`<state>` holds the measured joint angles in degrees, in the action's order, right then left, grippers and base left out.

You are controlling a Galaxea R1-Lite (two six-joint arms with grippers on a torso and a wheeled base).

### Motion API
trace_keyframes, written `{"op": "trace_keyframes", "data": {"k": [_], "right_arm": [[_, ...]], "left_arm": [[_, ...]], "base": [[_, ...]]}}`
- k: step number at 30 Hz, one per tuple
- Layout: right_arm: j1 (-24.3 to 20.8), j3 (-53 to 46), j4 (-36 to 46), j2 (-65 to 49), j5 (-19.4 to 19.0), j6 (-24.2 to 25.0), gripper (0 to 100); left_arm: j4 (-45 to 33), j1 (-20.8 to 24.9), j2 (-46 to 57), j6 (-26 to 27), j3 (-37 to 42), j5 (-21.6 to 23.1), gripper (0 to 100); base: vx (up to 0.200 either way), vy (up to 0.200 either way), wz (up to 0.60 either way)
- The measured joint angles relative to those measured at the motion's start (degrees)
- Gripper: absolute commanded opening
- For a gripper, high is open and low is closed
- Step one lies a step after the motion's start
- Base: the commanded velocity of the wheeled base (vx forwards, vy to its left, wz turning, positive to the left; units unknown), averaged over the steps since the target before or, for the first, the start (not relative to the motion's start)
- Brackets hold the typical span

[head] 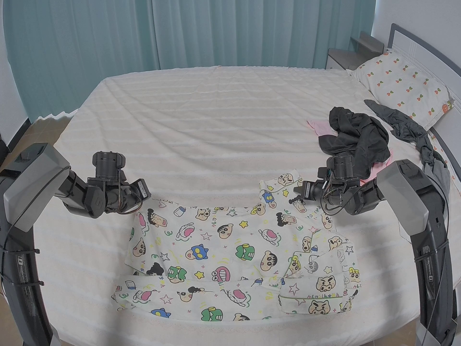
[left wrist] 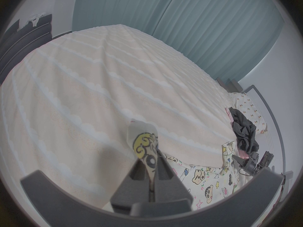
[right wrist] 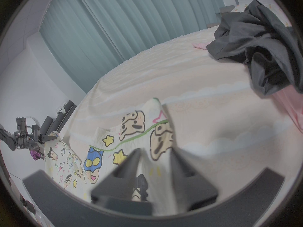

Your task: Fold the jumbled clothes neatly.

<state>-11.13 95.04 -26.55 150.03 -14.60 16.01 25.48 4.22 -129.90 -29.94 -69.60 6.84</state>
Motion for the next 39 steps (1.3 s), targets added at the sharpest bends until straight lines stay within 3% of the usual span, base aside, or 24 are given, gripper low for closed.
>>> {"op": "trace_keyframes", "data": {"k": [3,12,18,19,33,34,39], "right_arm": [[1.02,-1.55,-0.38,-1.18,-0.78,0.71,0],[3.61,-8.07,-0.84,-5.90,-12.21,3.23,0],[3.74,-9.46,-0.27,-6.92,-13.49,3.73,0],[3.67,-9.44,-0.24,-6.86,-13.45,3.73,100],[1.55,-7.36,-0.51,-4.06,-13.39,3.21,100],[1.35,-7.36,-0.51,-3.97,-13.39,3.18,0],[0.52,-7.30,-0.71,-3.52,-13.34,3.18,0]], "left_arm": [[0.05,0.02,0.02,0.00,0.00,-0.02,0],[0.09,0.00,0.71,0.00,0.48,-0.20,0],[0.00,0.00,1.62,0.06,0.91,-1.01,0],[0.00,0.00,1.73,0.06,0.91,-1.01,0],[-0.05,0.00,2.36,0.09,1.35,-1.04,0],[-0.05,0.00,2.36,0.09,1.35,-1.04,0],[-0.05,0.00,2.39,0.09,1.40,-1.10,0]], "base": [[0.000,0.000,0.00],[0.000,0.000,0.00],[0.000,0.000,0.00],[0.000,0.000,0.00],[0.000,0.000,0.00],[0.000,0.000,0.00],[0.000,0.000,0.00]]}}
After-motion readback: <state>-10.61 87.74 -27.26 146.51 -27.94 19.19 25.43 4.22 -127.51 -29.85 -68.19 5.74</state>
